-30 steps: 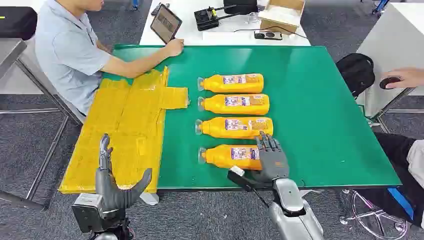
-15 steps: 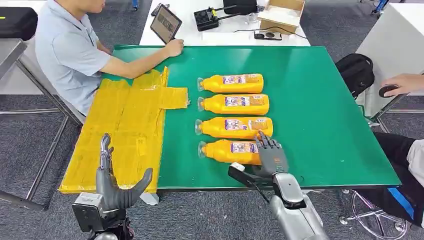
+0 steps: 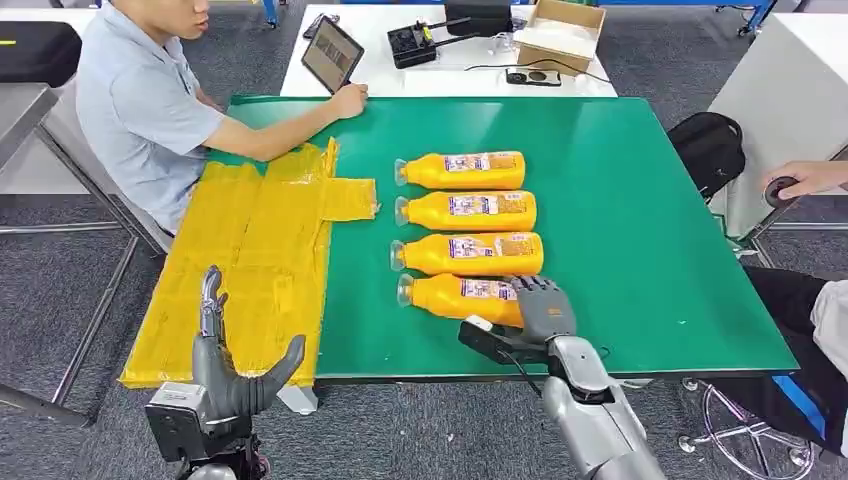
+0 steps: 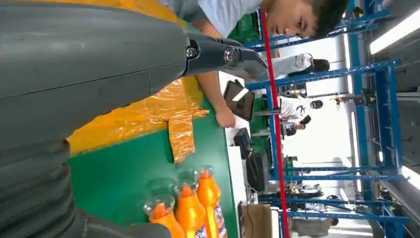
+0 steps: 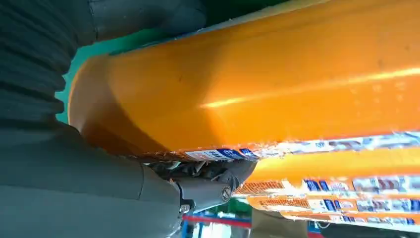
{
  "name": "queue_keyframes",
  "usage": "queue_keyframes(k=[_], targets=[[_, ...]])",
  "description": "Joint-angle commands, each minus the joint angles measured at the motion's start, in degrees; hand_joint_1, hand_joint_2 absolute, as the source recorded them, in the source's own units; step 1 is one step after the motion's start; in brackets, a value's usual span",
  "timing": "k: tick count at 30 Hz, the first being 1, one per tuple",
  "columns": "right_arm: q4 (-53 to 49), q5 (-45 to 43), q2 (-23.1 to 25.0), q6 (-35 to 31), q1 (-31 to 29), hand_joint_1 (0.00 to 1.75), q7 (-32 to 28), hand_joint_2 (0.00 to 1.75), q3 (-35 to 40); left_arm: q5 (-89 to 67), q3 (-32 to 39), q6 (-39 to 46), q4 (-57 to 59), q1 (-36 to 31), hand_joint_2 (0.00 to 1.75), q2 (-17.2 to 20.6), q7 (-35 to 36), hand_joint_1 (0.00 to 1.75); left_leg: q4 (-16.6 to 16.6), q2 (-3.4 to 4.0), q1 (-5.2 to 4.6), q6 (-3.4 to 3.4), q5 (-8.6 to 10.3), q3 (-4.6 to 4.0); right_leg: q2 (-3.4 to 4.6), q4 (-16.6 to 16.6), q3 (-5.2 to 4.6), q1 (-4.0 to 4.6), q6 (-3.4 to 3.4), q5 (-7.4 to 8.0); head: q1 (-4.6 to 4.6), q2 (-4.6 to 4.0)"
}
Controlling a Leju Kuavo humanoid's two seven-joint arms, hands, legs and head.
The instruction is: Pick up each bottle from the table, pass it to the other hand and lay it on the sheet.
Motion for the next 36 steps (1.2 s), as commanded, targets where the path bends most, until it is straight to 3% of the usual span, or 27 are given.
queue_keyframes(k=[1,4,7,11,17,21,30,36], targets=[[-1.14,-13.89,1.63,2.29,7.81,1.75,-11.12,1.75,-0.25,1.58,0.94,1.13,2.24,-0.90,1.75,0.68,-1.61,0.00,-0.31,-0.20,0.03,0.12,0.11,0.12,-0.35,-0.29,0.20,0.10,-0.34,0.03,0.00,0.00],[-8.45,-21.22,3.95,0.13,11.86,1.75,-16.06,1.75,-0.90,4.80,2.94,1.90,2.48,-1.00,1.75,-0.77,-1.54,0.00,-0.10,0.01,0.08,-0.06,-0.13,0.49,-0.01,-0.09,0.49,0.13,-0.14,0.01,0.02,0.00],[-13.47,-24.73,5.71,-3.99,13.59,1.75,-16.95,1.75,-1.36,8.00,3.77,1.51,4.21,-1.76,1.75,-1.39,0.60,0.00,-0.08,0.04,0.13,-0.15,-0.21,0.55,0.05,-0.05,0.49,0.17,-0.18,-0.05,0.00,0.00],[-15.34,-27.29,7.25,-9.23,12.90,1.75,-19.36,1.75,-3.51,9.78,2.43,0.69,4.64,-2.08,1.75,-1.48,1.16,0.00,-0.07,0.13,0.15,-0.11,-0.16,0.28,0.16,0.00,0.79,0.18,-0.19,0.02,-0.02,0.00],[-15.27,-27.30,7.10,-9.21,12.87,1.75,-19.35,1.75,-3.58,9.77,2.35,0.71,4.60,-2.04,1.75,-1.50,1.16,0.00,-0.06,0.11,0.08,-0.01,-0.10,-0.06,0.15,0.04,0.53,0.10,-0.19,0.01,0.00,0.00],[-15.91,-31.62,9.32,-15.35,12.36,1.75,-24.40,1.75,-5.96,14.86,0.19,-2.95,5.41,-2.06,1.75,-0.29,5.40,0.00,-0.05,0.07,0.07,-0.05,-0.08,-0.18,0.14,0.05,0.41,0.10,-0.20,0.02,0.00,0.00],[-15.04,-34.65,9.71,-12.94,11.06,1.75,-28.30,1.75,2.01,20.40,-9.33,-11.82,5.61,1.21,1.75,5.11,6.60,0.00,-0.09,0.26,0.07,-0.05,-0.13,-0.22,0.32,0.03,0.34,0.11,-0.21,0.03,0.00,0.00],[-12.94,-35.03,10.24,-11.14,8.32,1.73,-29.79,1.75,7.50,22.07,-10.32,-13.57,7.88,-1.67,1.75,4.50,7.14,0.00,-0.10,0.22,0.06,-0.03,-0.07,-0.33,0.27,0.03,0.25,0.10,-0.21,0.06,0.00,0.00]])
